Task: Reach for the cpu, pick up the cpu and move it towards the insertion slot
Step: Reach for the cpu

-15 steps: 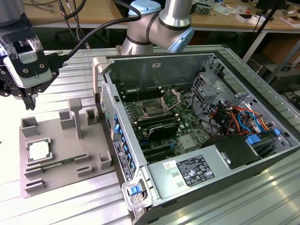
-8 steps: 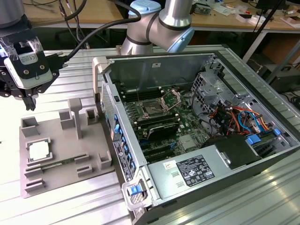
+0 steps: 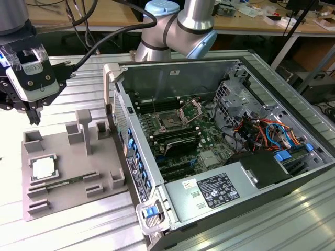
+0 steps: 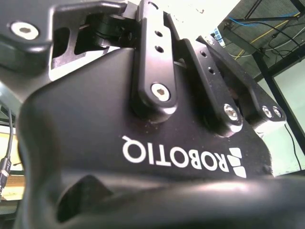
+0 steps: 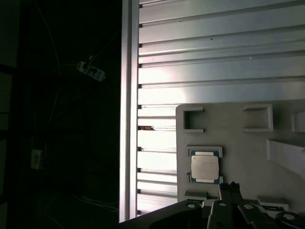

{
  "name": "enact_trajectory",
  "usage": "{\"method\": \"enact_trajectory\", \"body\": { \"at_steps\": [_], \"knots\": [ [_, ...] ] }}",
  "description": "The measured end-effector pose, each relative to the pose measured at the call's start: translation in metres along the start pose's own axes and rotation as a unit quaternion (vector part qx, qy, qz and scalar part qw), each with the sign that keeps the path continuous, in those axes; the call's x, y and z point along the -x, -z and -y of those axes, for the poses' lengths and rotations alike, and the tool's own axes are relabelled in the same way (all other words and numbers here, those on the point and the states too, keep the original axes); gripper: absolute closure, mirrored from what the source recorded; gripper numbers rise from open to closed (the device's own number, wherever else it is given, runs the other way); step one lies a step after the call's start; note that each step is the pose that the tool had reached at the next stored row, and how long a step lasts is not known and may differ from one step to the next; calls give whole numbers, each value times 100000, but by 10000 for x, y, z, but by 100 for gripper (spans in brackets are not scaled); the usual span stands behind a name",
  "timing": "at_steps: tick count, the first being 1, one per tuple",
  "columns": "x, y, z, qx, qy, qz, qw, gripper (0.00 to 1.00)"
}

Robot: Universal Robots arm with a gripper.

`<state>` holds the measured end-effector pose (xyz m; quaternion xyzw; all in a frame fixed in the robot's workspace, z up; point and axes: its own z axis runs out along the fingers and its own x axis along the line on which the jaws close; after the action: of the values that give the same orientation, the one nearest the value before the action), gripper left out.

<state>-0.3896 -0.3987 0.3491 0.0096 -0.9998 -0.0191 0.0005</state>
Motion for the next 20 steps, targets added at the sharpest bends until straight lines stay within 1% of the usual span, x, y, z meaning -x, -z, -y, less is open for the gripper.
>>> {"method": "enact_trajectory", "body": {
  "at_steps": [20],
  "knots": [
    [0, -40, 2, 5, -1, 4, 100000, 89]
  ]
}}
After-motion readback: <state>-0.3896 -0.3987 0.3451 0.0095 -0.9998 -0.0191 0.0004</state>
